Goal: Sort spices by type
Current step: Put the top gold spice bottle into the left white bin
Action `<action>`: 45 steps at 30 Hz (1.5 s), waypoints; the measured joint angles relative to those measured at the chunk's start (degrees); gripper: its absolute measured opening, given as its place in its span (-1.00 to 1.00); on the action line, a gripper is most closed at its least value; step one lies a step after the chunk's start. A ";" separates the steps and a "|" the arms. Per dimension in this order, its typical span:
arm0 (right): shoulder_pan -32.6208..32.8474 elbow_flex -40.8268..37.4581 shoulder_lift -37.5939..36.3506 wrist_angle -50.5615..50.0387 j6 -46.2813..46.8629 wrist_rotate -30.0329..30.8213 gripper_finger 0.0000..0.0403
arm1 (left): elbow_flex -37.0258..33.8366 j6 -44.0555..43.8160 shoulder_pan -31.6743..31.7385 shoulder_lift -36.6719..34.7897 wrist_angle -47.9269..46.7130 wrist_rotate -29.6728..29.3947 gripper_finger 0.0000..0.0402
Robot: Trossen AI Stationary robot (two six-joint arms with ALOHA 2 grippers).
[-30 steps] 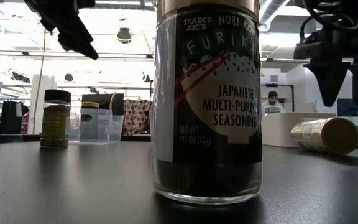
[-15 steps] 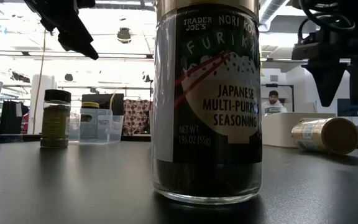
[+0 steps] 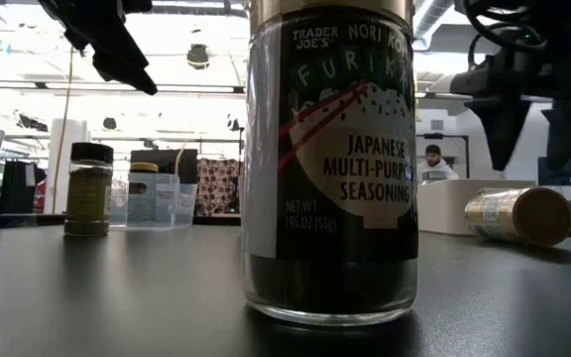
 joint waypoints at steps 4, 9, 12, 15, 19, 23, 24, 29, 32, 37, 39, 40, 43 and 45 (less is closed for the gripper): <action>-0.26 -3.41 0.04 6.28 1.58 -0.14 0.88 | 0.00 0.00 0.00 0.00 0.01 0.00 0.42; -1.31 -6.53 0.35 8.54 4.11 -0.23 0.88 | 0.00 -0.02 0.00 0.00 0.02 0.00 0.42; -2.44 -8.23 0.37 9.80 4.04 -0.48 0.88 | 0.00 -0.03 0.00 0.00 0.02 0.02 0.42; -3.80 -10.56 0.47 12.89 3.34 -1.99 0.88 | 0.00 2.20 -0.01 0.00 0.04 0.00 0.42; -5.07 -12.91 0.96 17.62 1.66 -3.38 0.87 | 0.00 1.48 -0.02 -0.02 0.09 0.02 0.42; -5.51 -13.30 1.15 17.29 -0.37 -3.67 0.77 | 0.02 0.17 -0.02 -0.02 0.14 0.02 0.42; -5.51 -13.31 1.15 17.19 -1.07 -3.82 0.71 | 0.02 0.15 -0.02 -0.02 0.14 0.02 0.42; -5.51 -13.38 1.15 16.90 -4.04 -4.75 0.49 | 0.02 0.09 -0.02 -0.02 0.20 -0.52 0.42; -5.49 -13.29 1.02 17.52 -5.01 -6.41 0.49 | 0.02 -1.08 -0.02 -0.02 0.24 -0.68 0.42; -4.55 -9.88 1.02 17.05 -8.74 -10.90 0.49 | 0.02 -7.16 -0.02 -0.02 0.56 -0.70 0.42; -3.63 -7.14 1.02 16.25 -9.85 -10.95 0.49 | 0.02 -7.29 -0.02 -0.02 0.55 -0.73 0.42; -3.22 -5.50 1.02 15.21 -10.21 -10.94 0.49 | 0.02 -7.05 -0.02 -0.02 0.56 -0.75 0.42; -2.20 0.34 1.00 10.00 -12.10 -10.94 0.49 | 0.02 -5.73 -0.02 -0.02 0.64 -1.41 0.42; -1.76 5.03 0.99 6.01 -14.24 -10.90 0.49 | 0.02 -4.33 -0.02 -0.02 0.66 -2.43 0.42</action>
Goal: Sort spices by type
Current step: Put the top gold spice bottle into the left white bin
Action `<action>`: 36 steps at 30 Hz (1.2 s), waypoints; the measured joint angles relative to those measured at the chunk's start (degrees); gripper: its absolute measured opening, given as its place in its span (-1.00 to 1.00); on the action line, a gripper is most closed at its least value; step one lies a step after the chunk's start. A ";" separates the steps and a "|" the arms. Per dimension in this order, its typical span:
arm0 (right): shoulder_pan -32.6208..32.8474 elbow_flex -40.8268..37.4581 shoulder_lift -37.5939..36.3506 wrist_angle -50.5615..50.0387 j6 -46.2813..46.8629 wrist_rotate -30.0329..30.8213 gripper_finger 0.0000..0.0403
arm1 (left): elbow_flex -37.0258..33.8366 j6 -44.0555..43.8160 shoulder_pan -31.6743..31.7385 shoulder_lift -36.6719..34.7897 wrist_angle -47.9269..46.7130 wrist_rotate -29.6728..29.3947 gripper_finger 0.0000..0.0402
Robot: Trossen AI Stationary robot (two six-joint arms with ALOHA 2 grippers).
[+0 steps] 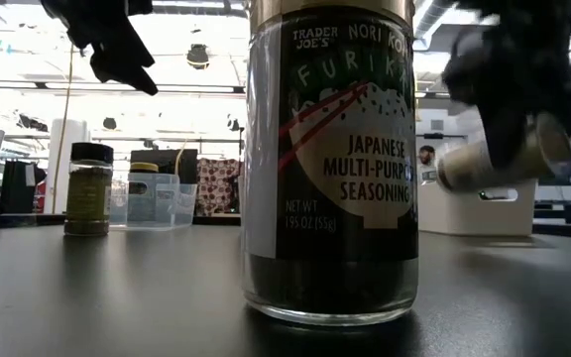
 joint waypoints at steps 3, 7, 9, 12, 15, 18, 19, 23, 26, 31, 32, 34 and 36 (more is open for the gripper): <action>0.04 7.06 -0.02 -6.12 -4.13 0.04 0.49 | 0.00 2.43 0.02 0.00 0.32 -0.22 0.42; -1.12 15.42 -0.06 -10.94 -11.57 0.09 0.49 | 0.26 5.88 0.00 0.02 3.70 -0.22 0.42; -1.79 18.70 -0.04 -11.87 -15.85 0.24 0.49 | 0.61 8.28 0.00 0.06 5.98 -0.20 0.42; -2.72 22.46 -0.04 -12.17 -23.06 0.35 0.49 | 0.68 12.40 0.01 0.37 10.01 0.28 0.42; -3.78 25.23 0.62 -12.28 -29.77 0.35 0.49 | 1.16 15.01 0.00 1.54 13.56 1.72 0.42; -4.82 27.78 2.44 -13.29 -35.94 0.35 0.49 | 4.52 16.45 0.00 4.96 12.68 1.90 0.42; -5.26 28.46 3.13 -13.68 -38.09 0.33 0.49 | 6.22 17.30 0.00 6.47 12.06 1.90 0.42; -6.47 31.07 6.00 -14.77 -44.98 0.29 0.49 | 13.47 21.16 0.00 12.87 10.14 1.92 0.42; -7.22 32.31 7.88 -15.49 -48.69 0.09 0.49 | 18.30 23.82 0.02 17.42 8.90 2.01 0.42; -9.01 33.91 11.17 -17.81 -53.67 -3.24 0.49 | 26.01 25.83 0.94 24.99 6.98 2.60 0.42; -9.26 34.13 11.65 -17.58 -54.54 -3.63 0.49 | 27.52 26.30 1.19 26.57 6.96 3.17 0.42; -9.74 34.61 12.69 -17.49 -56.27 -3.88 0.49 | 30.73 26.96 1.41 30.08 6.99 3.96 0.42; -10.12 35.16 13.40 -17.55 -57.44 -3.89 0.49 | 33.60 27.08 1.49 33.34 7.17 4.41 0.42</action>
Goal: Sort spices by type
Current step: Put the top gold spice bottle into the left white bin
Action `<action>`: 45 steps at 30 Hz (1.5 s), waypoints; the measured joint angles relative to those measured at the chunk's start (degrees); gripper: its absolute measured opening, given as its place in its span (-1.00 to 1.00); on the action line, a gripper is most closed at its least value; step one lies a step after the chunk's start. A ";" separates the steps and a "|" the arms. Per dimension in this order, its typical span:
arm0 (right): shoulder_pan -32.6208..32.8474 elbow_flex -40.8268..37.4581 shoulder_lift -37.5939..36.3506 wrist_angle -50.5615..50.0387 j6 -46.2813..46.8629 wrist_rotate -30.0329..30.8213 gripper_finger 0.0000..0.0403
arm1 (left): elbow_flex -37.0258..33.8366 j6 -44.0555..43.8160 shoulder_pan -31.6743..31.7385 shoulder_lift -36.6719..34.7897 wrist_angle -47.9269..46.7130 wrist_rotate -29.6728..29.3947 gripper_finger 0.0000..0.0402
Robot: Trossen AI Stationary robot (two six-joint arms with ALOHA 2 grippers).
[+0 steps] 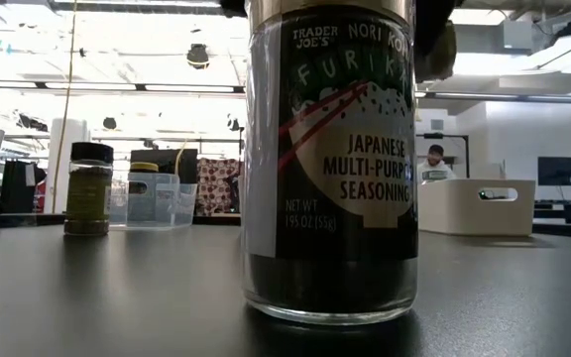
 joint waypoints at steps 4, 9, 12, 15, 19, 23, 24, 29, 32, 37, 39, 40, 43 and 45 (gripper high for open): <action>-0.08 0.38 -0.46 0.30 -0.15 -0.07 0.49 | 3.92 0.02 0.02 5.08 -0.04 0.39 0.42; 0.04 0.40 -2.16 -5.75 5.63 -4.25 0.49 | 4.58 -1.64 0.02 7.12 -1.17 1.88 0.42; -0.79 0.40 -2.14 -12.31 10.20 -8.84 0.49 | 4.61 -3.98 -0.07 6.62 -4.51 1.87 0.42; -1.73 0.37 -1.10 -14.05 11.25 -11.47 0.49 | 4.61 -4.87 -0.18 5.16 -7.03 1.03 0.42; -1.88 0.47 -0.46 -13.46 11.15 -12.23 0.49 | 3.53 -5.02 -0.64 2.02 -6.55 -1.74 0.42; -1.73 0.30 0.33 -13.40 12.42 -12.60 0.49 | -3.71 -6.03 -2.06 -4.65 -3.83 -3.99 0.42; -1.73 0.37 0.50 -13.36 12.42 -12.59 0.49 | -6.19 -6.81 -2.29 -6.79 -2.63 -4.79 0.42; -1.73 0.33 0.83 -11.79 12.25 -12.55 0.49 | -17.97 -11.51 -3.17 -16.39 6.42 -6.38 0.42; -1.74 0.33 0.84 -9.66 12.00 -12.59 0.49 | -22.94 -11.27 -3.17 -18.76 12.93 -6.10 0.42; -2.60 0.33 0.84 -2.57 10.52 -15.50 0.49 | -24.34 -2.01 -3.76 -17.46 16.46 -6.29 0.42; -3.59 0.33 0.86 1.11 10.12 -17.77 0.49 | -24.07 2.87 -4.46 -15.99 17.37 -7.26 0.42; -4.13 0.33 0.86 3.05 9.75 -18.97 0.49 | -23.82 5.35 -4.88 -15.17 18.37 -7.89 0.42; -6.71 0.33 0.66 8.34 9.43 -22.32 0.49 | -22.09 13.41 -7.09 -12.53 19.68 -13.68 0.42; -8.77 0.33 0.56 10.84 9.47 -24.01 0.49 | -21.10 18.53 -8.95 -10.75 19.60 -20.55 0.42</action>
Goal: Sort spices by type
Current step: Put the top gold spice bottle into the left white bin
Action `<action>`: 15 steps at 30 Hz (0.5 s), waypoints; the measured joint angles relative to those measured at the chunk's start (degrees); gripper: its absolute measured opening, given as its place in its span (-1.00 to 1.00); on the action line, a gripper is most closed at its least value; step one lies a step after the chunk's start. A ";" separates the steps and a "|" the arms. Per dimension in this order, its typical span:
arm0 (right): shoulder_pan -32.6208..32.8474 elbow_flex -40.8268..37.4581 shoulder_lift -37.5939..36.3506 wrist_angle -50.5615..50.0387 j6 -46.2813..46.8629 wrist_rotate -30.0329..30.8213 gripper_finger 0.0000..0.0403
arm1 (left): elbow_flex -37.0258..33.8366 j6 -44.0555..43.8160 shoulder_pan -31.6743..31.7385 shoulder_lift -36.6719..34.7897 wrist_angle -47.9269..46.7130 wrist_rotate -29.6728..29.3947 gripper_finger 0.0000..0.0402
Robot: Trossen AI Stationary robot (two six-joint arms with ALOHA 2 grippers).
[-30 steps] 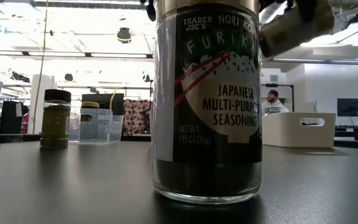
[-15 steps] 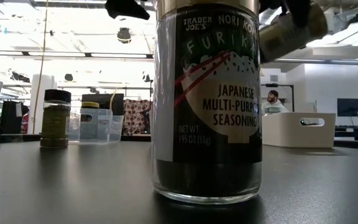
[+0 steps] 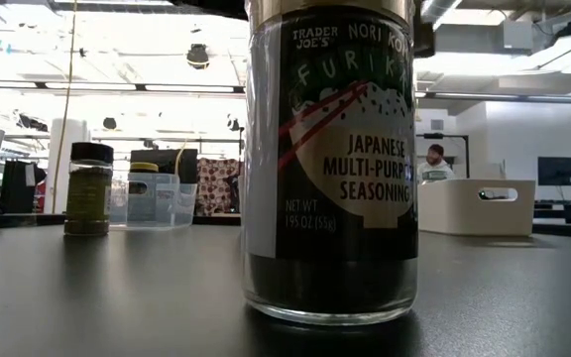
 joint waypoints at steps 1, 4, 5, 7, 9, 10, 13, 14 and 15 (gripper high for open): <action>-1.01 0.00 -0.22 1.37 -0.01 -1.36 0.49 | 0.50 2.81 -0.82 0.89 0.07 -3.38 0.42; -4.43 0.00 -0.81 6.34 0.33 -6.94 0.49 | 1.74 12.04 -2.55 3.45 2.27 -11.37 0.42; -5.67 0.00 -0.86 8.40 0.88 -9.27 0.49 | 2.11 14.96 -2.80 4.25 3.66 -13.02 0.42; -7.98 0.00 -0.86 11.86 2.25 -13.89 0.49 | 2.64 20.23 -2.89 5.79 7.51 -15.86 0.42; -10.04 0.00 -0.79 14.13 4.01 -17.58 0.49 | 3.17 25.76 -2.67 7.07 11.98 -17.92 0.42; -11.02 0.00 -0.79 15.73 4.69 -19.03 0.49 | 3.50 29.28 -2.46 7.56 14.07 -18.35 0.42; -13.54 0.00 -0.79 19.26 6.56 -24.05 0.49 | 4.62 38.22 -1.95 8.84 17.47 -18.49 0.42; -14.26 0.00 -0.79 19.98 7.68 -25.40 0.49 | 5.04 39.70 -1.74 9.34 17.53 -18.69 0.42; -14.85 0.00 -0.79 20.53 8.94 -26.65 0.49 | 5.31 40.62 -1.46 9.73 18.56 -18.65 0.42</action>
